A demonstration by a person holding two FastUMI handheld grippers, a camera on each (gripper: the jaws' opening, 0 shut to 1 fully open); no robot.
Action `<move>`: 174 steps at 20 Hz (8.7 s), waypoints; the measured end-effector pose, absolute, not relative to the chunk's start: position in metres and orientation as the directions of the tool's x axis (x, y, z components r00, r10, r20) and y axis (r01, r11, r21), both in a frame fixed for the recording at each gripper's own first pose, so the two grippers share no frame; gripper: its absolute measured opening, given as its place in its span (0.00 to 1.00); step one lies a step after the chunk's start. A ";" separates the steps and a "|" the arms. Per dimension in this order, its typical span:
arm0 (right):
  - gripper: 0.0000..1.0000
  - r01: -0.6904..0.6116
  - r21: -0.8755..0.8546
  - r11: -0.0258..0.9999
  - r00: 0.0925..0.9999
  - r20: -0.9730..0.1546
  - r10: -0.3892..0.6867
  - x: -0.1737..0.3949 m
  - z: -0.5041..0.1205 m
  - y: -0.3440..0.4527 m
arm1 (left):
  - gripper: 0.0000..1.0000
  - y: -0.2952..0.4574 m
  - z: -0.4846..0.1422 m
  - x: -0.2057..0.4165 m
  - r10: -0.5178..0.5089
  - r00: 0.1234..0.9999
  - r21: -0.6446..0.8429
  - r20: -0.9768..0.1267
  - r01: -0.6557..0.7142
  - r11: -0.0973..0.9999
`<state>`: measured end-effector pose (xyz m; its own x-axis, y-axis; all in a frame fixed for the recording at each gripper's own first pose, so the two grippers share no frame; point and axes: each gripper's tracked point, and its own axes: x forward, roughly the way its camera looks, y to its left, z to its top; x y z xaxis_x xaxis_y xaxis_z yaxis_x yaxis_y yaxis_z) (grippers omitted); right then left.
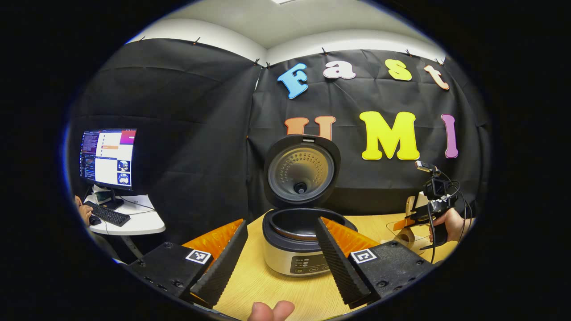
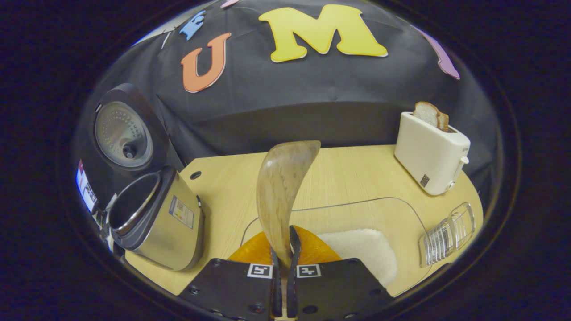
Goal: Close the left gripper, press the button to open the rice cooker; take a wooden spoon from the chopstick holder with the right hand, scoop a spoonful of rice and pour it into the rice cooker, then put the wooden spoon back into the chopstick holder.
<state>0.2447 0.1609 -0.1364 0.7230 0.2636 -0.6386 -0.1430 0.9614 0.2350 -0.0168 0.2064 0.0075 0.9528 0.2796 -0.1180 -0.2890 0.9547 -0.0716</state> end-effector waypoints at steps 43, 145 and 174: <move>0.00 0.040 0.942 0.335 0.802 -0.230 0.551 0.245 -0.041 0.111 | 0.98 0.197 0.011 -0.023 0.367 0.924 -0.052 -0.108 -0.374 0.926; 0.01 0.000 0.307 0.952 0.988 -0.150 0.049 0.247 0.017 -0.094 | 0.98 0.120 -0.003 -0.001 0.191 0.969 -0.080 -0.157 -0.206 0.975; 0.77 0.169 0.136 0.976 0.983 -0.091 -0.158 0.219 -0.027 -0.160 | 0.97 0.137 -0.001 -0.007 0.235 0.960 -0.085 -0.154 -0.250 0.964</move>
